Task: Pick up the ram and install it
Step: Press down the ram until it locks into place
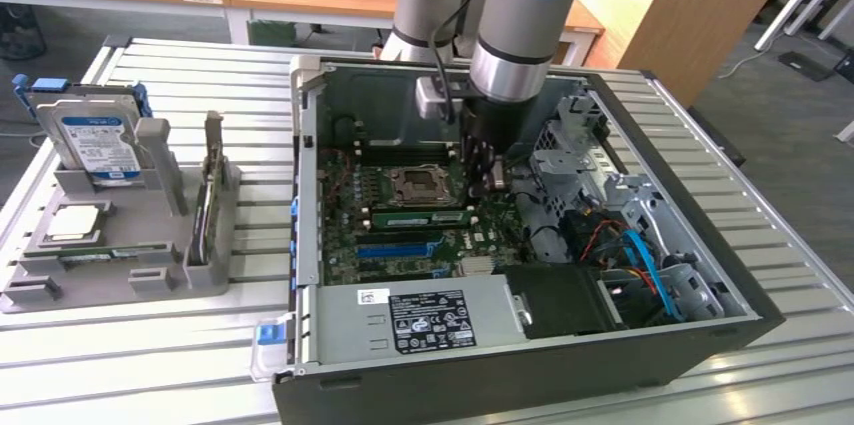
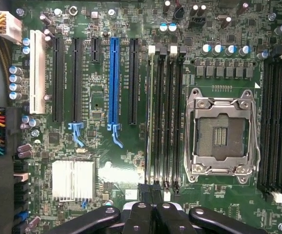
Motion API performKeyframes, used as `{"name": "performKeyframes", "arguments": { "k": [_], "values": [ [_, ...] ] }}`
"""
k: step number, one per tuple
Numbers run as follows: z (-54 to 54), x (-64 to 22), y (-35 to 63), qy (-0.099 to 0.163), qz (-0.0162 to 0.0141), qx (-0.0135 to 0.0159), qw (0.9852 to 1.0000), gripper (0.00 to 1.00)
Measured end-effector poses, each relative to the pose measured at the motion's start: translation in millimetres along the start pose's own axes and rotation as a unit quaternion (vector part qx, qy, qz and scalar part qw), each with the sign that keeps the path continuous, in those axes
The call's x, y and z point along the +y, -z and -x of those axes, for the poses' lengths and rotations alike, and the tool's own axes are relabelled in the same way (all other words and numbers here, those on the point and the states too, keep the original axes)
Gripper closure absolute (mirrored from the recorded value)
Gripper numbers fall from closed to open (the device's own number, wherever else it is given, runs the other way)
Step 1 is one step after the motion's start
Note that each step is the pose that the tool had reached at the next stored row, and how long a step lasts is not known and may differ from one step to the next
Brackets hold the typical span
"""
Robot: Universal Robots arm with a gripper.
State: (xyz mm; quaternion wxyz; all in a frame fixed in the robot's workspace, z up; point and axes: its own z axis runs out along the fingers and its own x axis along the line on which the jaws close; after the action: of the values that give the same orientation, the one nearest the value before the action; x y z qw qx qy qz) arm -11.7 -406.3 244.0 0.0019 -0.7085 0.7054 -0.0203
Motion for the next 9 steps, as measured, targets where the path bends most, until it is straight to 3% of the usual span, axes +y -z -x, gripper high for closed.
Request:
{"name": "performKeyframes", "arguments": {
  "k": [9],
  "values": [
    [0.0, -2.4, -1.8, 0.000, 0.0001, 0.0000, 1.0000, 0.89]
  ]
}}
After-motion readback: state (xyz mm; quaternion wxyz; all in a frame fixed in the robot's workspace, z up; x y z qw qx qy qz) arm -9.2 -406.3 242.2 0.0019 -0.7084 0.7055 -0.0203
